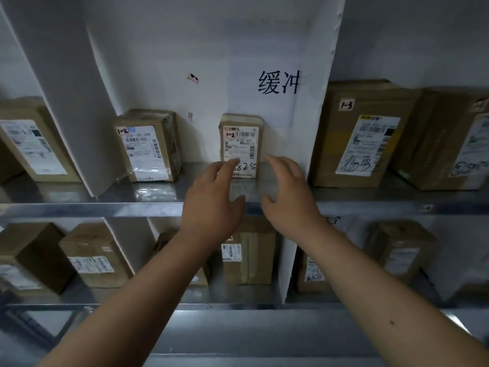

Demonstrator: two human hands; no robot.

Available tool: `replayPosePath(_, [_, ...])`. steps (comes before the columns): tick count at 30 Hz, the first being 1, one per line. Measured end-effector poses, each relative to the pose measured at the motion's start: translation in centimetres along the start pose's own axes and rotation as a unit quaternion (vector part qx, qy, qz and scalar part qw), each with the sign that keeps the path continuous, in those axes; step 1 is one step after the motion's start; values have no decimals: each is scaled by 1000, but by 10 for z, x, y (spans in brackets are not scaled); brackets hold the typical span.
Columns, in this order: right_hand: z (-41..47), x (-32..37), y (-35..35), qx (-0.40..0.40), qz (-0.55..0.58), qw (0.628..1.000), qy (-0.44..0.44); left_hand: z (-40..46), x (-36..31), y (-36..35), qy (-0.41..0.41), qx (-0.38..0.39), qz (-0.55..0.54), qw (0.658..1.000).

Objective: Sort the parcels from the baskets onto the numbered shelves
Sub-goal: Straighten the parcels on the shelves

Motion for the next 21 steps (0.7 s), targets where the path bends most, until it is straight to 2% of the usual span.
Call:
replayPosePath(4, [-37, 3, 21, -38, -11, 998, -49, -20, -24, -4, -43, 0, 6, 999])
replayPosePath(7, [-58, 0, 44, -64, -38, 995, -70, -30, -52, -9, -67, 22, -28, 997])
replayPosePath(12, [-72, -16, 92, -103, -63, 989, -84, -26, -108, -11, -116, 9, -75, 990])
replayPosePath(16, [-68, -37, 130, -107, -67, 988, -89, -13, -150, -18, -116, 3, -109, 987])
replayPosePath(21, [-48, -69, 175, -103, -59, 992, -53, 8, -196, -40, -94, -30, -108, 989])
Point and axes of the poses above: each hand's wrist, its own z-axis towards the middle knuckle, its own y-axis out of the back of the hand, x = y × z, the point moved 5 cm from there along z, towards the middle knuckle, and after that the axes turned 10 degrees about z, right-handed, at the moved point
